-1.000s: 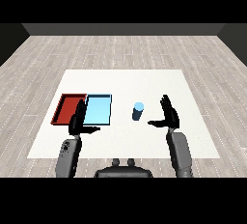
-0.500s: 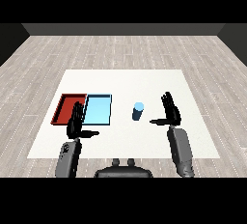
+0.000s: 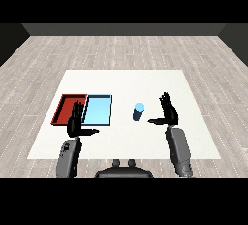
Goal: Pick the blue can and put it in the blue box
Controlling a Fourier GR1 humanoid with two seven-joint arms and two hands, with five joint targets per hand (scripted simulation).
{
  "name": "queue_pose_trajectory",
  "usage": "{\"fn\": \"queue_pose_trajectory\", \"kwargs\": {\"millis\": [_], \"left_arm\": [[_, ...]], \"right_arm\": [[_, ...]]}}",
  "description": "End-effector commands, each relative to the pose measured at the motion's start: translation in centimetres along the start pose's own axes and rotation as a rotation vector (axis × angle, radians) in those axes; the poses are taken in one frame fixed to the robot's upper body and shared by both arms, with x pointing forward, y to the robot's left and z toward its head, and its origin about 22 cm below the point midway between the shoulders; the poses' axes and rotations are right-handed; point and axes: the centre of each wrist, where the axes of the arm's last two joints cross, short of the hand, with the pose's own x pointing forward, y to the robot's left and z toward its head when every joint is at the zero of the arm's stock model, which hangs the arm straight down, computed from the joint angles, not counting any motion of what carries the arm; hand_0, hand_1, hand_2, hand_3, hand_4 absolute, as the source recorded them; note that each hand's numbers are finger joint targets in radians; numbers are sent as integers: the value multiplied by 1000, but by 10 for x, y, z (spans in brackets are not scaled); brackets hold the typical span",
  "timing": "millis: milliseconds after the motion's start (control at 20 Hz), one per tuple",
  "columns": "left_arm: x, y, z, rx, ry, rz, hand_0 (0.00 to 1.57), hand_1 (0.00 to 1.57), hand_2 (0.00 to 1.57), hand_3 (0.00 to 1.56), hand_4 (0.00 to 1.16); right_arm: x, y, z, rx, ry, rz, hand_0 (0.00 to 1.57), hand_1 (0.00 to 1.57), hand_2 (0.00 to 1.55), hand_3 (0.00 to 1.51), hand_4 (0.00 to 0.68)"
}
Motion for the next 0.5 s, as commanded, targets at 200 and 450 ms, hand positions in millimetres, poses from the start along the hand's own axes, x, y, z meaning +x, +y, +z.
{"fn": "queue_pose_trajectory", "kwargs": {"millis": [200,450], "left_arm": [[14,2,16,10,29,23,0,0,0,0,0],[13,5,27,3,8,31,0,0,0,0,0]], "right_arm": [[-20,-13,0,-30,55,-61,0,0,0,0,0],[-22,10,-15,-25,88,-62,0,0,0,0,0]]}}
